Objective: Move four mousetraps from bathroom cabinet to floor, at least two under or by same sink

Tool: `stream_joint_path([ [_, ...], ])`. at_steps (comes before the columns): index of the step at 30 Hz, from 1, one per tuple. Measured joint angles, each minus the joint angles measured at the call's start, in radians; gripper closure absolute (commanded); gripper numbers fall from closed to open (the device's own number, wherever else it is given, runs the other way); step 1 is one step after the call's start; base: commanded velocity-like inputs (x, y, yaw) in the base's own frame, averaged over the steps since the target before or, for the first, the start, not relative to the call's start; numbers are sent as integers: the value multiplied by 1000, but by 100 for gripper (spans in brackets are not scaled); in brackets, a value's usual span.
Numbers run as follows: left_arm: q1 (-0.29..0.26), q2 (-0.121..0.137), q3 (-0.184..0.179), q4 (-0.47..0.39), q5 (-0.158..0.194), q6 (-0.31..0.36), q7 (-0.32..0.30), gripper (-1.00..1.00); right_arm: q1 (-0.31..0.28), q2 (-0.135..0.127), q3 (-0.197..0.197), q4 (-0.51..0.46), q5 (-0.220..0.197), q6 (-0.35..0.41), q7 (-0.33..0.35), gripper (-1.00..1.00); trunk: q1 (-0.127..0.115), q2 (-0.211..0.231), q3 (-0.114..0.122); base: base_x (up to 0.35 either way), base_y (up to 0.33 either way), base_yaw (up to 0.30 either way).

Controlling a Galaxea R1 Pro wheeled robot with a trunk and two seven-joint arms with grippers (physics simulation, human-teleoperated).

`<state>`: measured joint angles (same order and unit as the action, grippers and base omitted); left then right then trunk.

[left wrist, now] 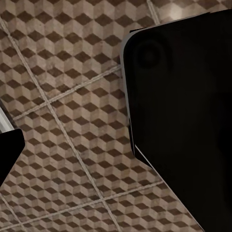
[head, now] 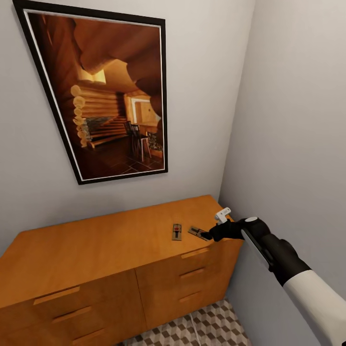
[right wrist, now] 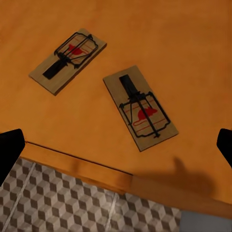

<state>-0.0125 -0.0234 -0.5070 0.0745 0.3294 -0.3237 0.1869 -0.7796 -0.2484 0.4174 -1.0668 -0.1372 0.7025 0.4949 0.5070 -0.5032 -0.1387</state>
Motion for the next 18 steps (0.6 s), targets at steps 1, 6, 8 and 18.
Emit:
stream_joint_path([
  [1, 0, 0, 0, 0, 0, 0, 0, -100, 0, -1, 0, 0, 0, 0, 5, -100, 0, 0, 0, 0, 0, 0],
  [6, 0, 0, 0, 0, 0, 0, 0, -100, 0, -17, -4, -6, 1, -1, 61, -100, 0, 0, 0, 0, 0, 0],
  [8, 0, 0, 0, 0, 0, 0, 0, -100, 0, -33, -7, -9, 2, -1, 96, -100, 0, 0, 0, 0, 0, 0],
  [18, 0, 0, 0, -1, 0, 1, 0, -100, -3, -112, -14, -25, 3, -6, 307, -100, 0, 0, 0, 0, 0, 0],
])
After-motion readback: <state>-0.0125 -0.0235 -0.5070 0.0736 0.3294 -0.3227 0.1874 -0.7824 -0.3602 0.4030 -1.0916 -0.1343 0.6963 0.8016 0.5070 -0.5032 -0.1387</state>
